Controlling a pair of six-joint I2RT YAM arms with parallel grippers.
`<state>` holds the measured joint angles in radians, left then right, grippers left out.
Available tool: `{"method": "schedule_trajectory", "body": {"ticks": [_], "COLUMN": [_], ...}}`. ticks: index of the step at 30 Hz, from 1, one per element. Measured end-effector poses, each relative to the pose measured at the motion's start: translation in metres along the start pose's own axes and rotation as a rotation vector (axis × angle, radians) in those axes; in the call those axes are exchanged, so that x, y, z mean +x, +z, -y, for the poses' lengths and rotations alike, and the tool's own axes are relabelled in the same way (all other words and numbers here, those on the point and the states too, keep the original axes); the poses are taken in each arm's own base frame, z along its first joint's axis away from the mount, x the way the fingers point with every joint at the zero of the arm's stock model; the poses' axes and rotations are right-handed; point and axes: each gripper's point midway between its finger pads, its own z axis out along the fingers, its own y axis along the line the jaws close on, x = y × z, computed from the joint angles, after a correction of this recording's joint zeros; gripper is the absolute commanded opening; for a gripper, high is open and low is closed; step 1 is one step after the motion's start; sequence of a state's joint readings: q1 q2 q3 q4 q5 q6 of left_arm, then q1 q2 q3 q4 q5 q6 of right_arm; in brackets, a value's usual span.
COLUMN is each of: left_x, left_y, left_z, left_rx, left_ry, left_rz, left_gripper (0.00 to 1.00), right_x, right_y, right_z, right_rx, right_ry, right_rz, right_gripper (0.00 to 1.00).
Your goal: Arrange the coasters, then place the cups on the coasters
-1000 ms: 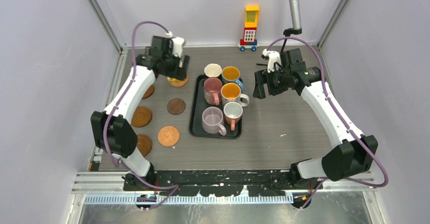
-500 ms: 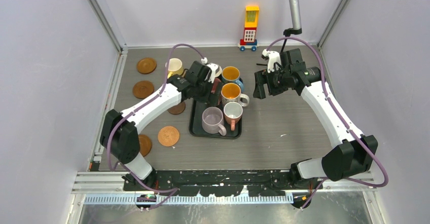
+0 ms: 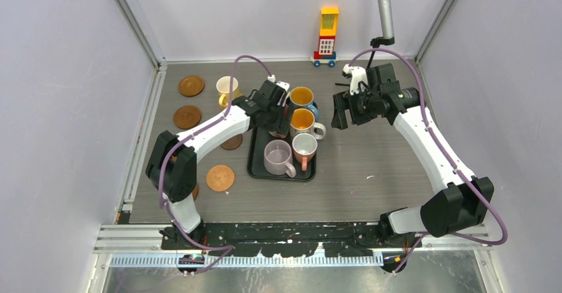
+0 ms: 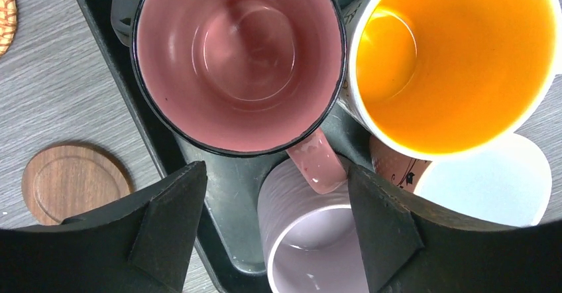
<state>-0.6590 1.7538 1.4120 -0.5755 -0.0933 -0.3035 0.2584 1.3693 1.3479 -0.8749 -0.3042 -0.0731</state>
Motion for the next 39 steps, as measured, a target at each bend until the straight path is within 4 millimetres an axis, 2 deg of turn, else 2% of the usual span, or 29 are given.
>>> {"method": "schedule_trajectory", "body": {"ticks": [10, 14, 19, 21, 24, 31, 39], "left_x": [0.002, 0.005, 0.012, 0.017, 0.020, 0.020, 0.020], "left_y": [0.002, 0.003, 0.002, 0.000, -0.001, 0.005, 0.018], "left_z": [-0.013, -0.022, -0.046, -0.059, -0.069, -0.056, -0.053], "left_rx": [-0.064, -0.080, -0.083, -0.087, -0.073, 0.024, 0.080], "left_ry": [0.051, 0.077, 0.078, 0.071, 0.071, 0.154, 0.248], "left_rz": [-0.006, -0.013, -0.062, -0.091, -0.120, -0.136, -0.152], "left_gripper": [0.66, 0.57, 0.47, 0.46, 0.46, 0.46, 0.46], "right_x": [-0.001, 0.000, -0.001, -0.002, -0.001, -0.001, -0.001], "right_y": [-0.002, -0.003, -0.006, -0.008, -0.008, -0.008, -0.008], "right_z": [0.002, 0.002, 0.001, 0.001, 0.001, 0.001, 0.001], "right_rx": [0.007, 0.008, 0.008, 0.009, 0.009, 0.009, 0.009], "right_ry": [0.003, 0.001, -0.002, -0.003, -0.003, -0.002, -0.002], "right_rz": [0.005, 0.010, 0.021, 0.026, 0.026, 0.026, 0.026], "right_gripper": [0.81, 0.82, 0.81, 0.82, 0.82, 0.81, 0.82]}}
